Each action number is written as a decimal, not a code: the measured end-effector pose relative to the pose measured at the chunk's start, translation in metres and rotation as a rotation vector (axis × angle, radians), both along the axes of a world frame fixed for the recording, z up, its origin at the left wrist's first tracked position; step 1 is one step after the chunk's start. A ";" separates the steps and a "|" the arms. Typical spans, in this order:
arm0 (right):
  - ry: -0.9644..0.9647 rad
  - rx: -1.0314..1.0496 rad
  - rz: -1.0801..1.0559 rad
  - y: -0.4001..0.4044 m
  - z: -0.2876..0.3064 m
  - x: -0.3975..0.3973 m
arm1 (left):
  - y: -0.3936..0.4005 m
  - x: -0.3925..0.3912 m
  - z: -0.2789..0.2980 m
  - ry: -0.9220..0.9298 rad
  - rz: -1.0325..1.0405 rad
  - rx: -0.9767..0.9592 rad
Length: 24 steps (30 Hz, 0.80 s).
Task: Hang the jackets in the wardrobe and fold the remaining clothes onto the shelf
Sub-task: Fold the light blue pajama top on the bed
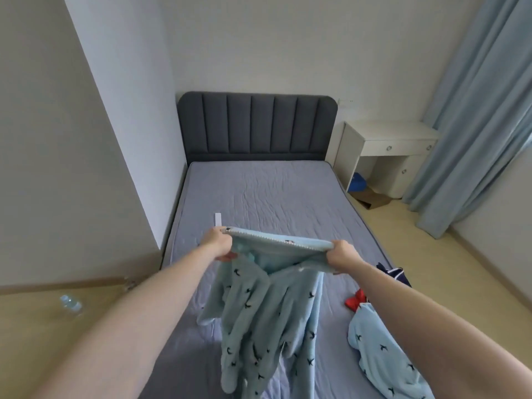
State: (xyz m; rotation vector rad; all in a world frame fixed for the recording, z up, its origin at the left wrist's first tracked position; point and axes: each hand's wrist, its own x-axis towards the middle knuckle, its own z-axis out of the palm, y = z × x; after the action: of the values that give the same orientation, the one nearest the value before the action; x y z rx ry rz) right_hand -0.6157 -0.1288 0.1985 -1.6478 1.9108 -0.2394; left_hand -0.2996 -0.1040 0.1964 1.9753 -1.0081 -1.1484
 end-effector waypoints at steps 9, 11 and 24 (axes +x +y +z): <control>-0.058 -0.664 0.068 -0.090 0.214 0.023 | -0.088 0.016 0.239 0.004 0.156 -0.607; -0.084 -0.768 0.076 -0.096 0.244 0.023 | -0.091 0.019 0.274 -0.163 0.143 -0.710; -0.064 -0.731 0.169 -0.091 0.156 -0.006 | -0.078 0.005 0.187 -0.441 -0.021 -0.737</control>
State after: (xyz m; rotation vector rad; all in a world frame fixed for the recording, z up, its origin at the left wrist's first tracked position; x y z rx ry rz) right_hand -0.6213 -0.2196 0.3543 -2.2057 1.7171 -0.9988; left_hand -0.2945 -0.1821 0.3834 1.6133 -1.4196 -0.2510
